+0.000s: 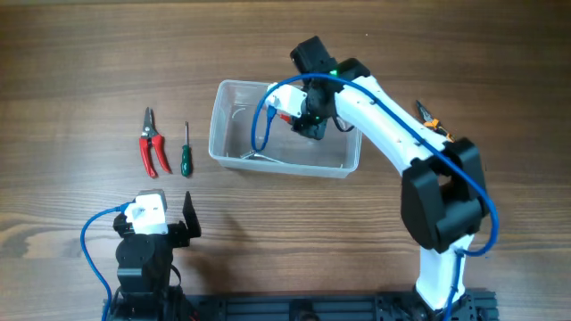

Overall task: Pack container
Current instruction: 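Lower the screwdriver into the container and release it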

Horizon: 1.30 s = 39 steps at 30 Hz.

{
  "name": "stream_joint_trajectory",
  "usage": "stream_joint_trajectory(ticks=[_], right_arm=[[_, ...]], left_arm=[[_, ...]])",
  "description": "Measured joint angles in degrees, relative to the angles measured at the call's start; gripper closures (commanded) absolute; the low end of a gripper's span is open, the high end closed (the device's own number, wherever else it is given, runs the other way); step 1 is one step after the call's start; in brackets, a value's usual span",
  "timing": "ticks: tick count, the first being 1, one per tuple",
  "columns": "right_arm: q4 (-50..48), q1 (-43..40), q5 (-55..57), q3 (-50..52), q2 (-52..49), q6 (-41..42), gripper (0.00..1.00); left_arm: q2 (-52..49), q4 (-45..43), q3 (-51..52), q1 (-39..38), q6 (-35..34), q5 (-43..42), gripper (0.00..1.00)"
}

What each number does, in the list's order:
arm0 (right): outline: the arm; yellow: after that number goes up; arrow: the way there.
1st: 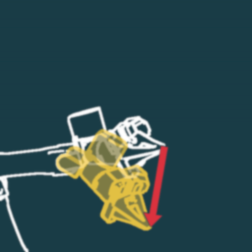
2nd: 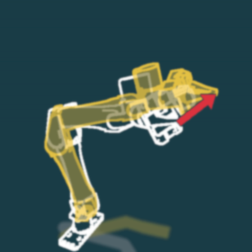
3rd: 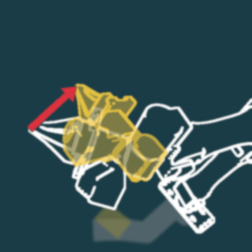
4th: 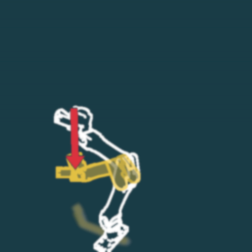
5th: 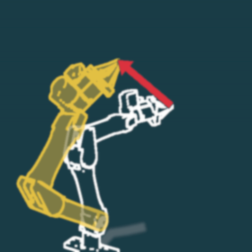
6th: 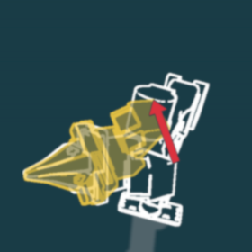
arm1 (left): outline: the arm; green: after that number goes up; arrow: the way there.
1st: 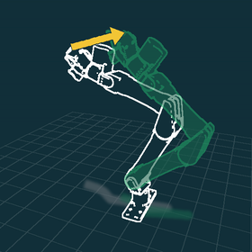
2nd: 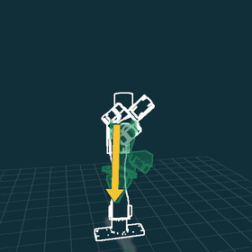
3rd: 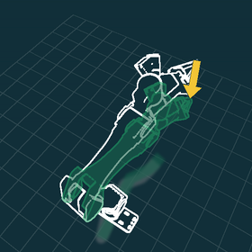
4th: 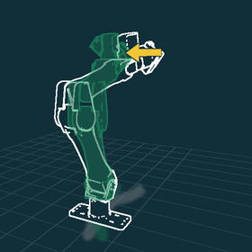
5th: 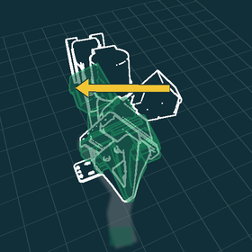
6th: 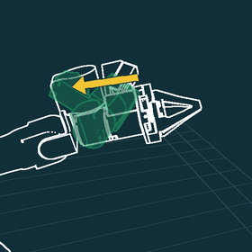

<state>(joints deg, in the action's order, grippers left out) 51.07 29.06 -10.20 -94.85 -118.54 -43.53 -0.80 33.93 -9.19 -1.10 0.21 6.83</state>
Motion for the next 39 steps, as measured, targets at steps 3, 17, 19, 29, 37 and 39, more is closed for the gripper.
stream_joint_trajectory(ticks=[3, 17, 19, 29, 37, 39], right_arm=[[-1.33, 0.0, -0.02, 0.0, -1.53, 4.2, 0.96], [-0.83, 0.0, -0.96, 1.16, -6.86, 7.58, 0.96], [-0.57, 0.02, -1.36, 1.29, -6.86, 5.97, 0.96], [1.16, 1.53, -1.44, 2.1, -6.88, 0.66, 0.5], [1.66, 1.62, -1.6, -1.01, -6.6, 6.97, 0.46], [2.6, 1.62, -1.6, -3.06, -5.53, 7.82, 0.48]], left_arm=[[0.0, 0.0, 0.0, 0.0, 0.0, 0.0, 0.0], [0.0, 0.0, 0.0, 0.0, 0.0, 0.0, 0.0], [0.0, 0.0, 0.0, 0.0, 0.0, 0.0, 0.0], [0.0, 0.0, 0.0, 0.0, 0.02, 0.0, 0.0], [0.0, 0.0, 0.0, 0.0, 0.0, 0.0, 0.0], [0.0, 0.0, 0.0, 0.0, 0.0, 0.0, 0.0]])
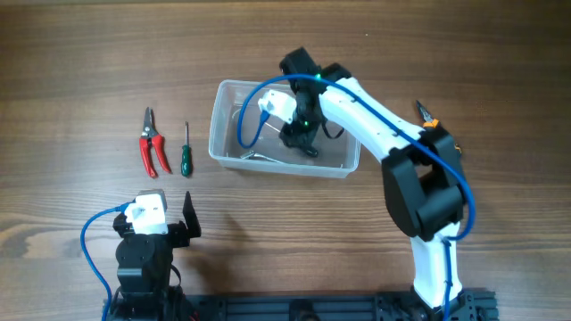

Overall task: Pack container
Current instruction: 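Lower the screwdriver into the container and release it, then move the right gripper over the orange pliers and lower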

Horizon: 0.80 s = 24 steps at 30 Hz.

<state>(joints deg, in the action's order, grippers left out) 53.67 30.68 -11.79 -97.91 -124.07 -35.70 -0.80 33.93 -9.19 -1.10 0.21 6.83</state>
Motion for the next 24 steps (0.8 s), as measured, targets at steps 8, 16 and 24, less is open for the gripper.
stream_joint_trajectory(ticks=[8, 16, 24], right_arm=[[2.99, -1.36, 4.09, -8.02, 15.61, 14.71, 0.55], [17.62, -17.0, 15.17, -8.26, 19.91, 19.87, 0.51], [19.65, -29.46, 15.61, -8.2, 19.82, 20.5, 0.68]], left_arm=[[0.0, 0.0, 0.0, 0.0, 0.0, 0.0, 0.0], [0.0, 0.0, 0.0, 0.0, 0.0, 0.0, 0.0], [0.0, 0.0, 0.0, 0.0, 0.0, 0.0, 0.0]])
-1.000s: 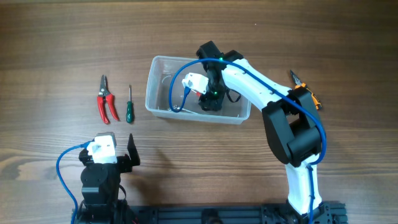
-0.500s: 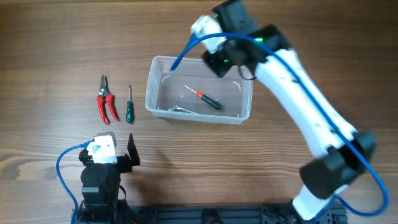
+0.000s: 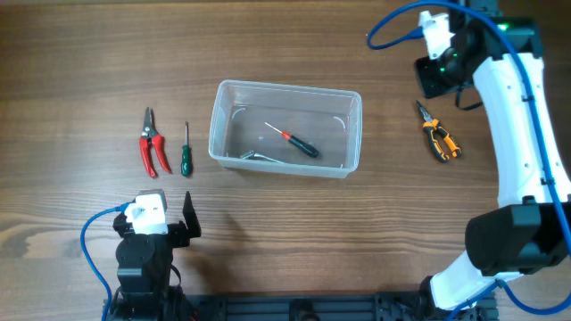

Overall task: Pack container
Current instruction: 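Move the right gripper over the orange pliers and lower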

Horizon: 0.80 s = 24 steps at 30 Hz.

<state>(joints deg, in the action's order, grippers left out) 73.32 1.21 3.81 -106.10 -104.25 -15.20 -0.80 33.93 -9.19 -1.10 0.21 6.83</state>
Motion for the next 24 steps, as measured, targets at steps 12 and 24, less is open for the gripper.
stream_joint_trajectory(ticks=[12, 24], right_arm=[[2.95, -1.05, -1.44, 2.47, -13.09, -0.72, 0.78], [-0.33, -4.96, -2.03, 13.07, -14.05, -0.44, 0.76]], left_arm=[[0.0, 0.0, 0.0, 0.0, 0.02, 0.0, 0.0], [0.0, 0.0, 0.0, 0.0, 0.0, 0.0, 0.0]])
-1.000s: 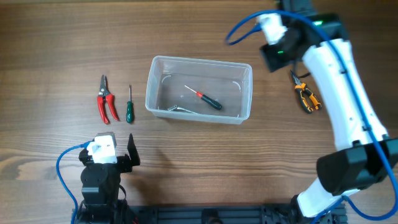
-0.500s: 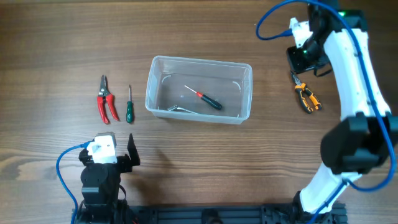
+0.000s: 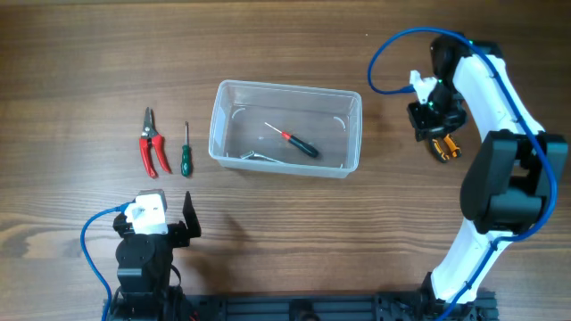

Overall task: Pack container
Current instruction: 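Move the right gripper over the orange pliers and lower, then grasp the orange pliers with the right gripper and lift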

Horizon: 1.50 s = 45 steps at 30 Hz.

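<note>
The clear plastic container (image 3: 346, 100) stands mid-table. In it lie a screwdriver with a black and red handle (image 3: 297, 143) and a small metal tool (image 3: 259, 156). Orange-and-black pliers (image 3: 445, 148) lie right of the container. My right gripper (image 3: 428, 127) is directly over their upper half and hides it, and its fingers are hidden under the wrist. Red pruners (image 3: 153, 144) and a green screwdriver (image 3: 186, 153) lie left of the container. My left gripper (image 3: 190, 217) rests open at the front left, holding nothing.
The left arm's base (image 3: 143, 254) with its blue cable sits at the front left edge. The right arm (image 3: 504, 178) stretches along the right side from the front edge. Bare wooden table (image 3: 294, 232) lies in front of the container.
My right gripper has moved from the far back right corner to just above the pliers right of the container, covering their upper half. Nothing else has moved.
My right gripper was first over the container's right part, then lower in its middle. At the last earlier moment the black-handled screwdriver lay in the container and the gripper was away at the back right. Now it is over the pliers. The left arm stayed still.
</note>
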{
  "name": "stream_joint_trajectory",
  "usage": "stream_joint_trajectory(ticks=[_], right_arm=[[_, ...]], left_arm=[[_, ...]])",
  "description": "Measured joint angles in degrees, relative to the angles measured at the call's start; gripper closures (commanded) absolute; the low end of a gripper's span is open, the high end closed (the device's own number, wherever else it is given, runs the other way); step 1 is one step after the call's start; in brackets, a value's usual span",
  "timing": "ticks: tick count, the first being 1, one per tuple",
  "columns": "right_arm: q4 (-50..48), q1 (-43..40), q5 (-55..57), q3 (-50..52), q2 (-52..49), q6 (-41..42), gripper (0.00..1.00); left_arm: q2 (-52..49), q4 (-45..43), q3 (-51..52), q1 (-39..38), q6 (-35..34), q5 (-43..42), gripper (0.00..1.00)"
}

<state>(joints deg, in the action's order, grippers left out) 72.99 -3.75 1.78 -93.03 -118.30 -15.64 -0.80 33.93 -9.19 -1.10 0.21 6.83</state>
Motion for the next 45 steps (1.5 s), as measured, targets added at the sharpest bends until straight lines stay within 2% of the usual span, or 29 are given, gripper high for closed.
stream_joint_trajectory(ticks=[7, 16, 22, 39, 40, 43, 45], right_arm=[[-3.21, -4.57, -0.28, 2.29, 0.0, 0.17, 0.73], [-7.3, -4.15, -1.84, 2.38, 0.0, -1.57, 0.65], [-9.81, -4.11, -1.92, 3.17, 0.0, -2.69, 0.65], [-21.22, -4.02, -0.11, 14.19, 0.52, -2.93, 0.65], [-21.75, -4.0, -0.07, 14.75, 0.87, -2.91, 0.67], [-22.4, -4.0, -0.07, 15.34, 1.27, -3.08, 0.84], [-22.45, -4.0, 0.02, 15.34, 1.29, -3.15, 0.89]], left_arm=[[0.0, 0.0, 0.0, 0.0, 0.0, 0.0, 0.0], [0.0, 0.0, 0.0, 0.0, 0.0, 0.0, 0.0], [0.0, 0.0, 0.0, 0.0, 0.02, 0.0, 0.0], [0.0, 0.0, 0.0, 0.0, 0.0, 0.0, 0.0], [0.0, 0.0, 0.0, 0.0, 0.0, 0.0, 0.0], [0.0, 0.0, 0.0, 0.0, 0.0, 0.0, 0.0], [0.0, 0.0, 0.0, 0.0, 0.0, 0.0, 0.0]])
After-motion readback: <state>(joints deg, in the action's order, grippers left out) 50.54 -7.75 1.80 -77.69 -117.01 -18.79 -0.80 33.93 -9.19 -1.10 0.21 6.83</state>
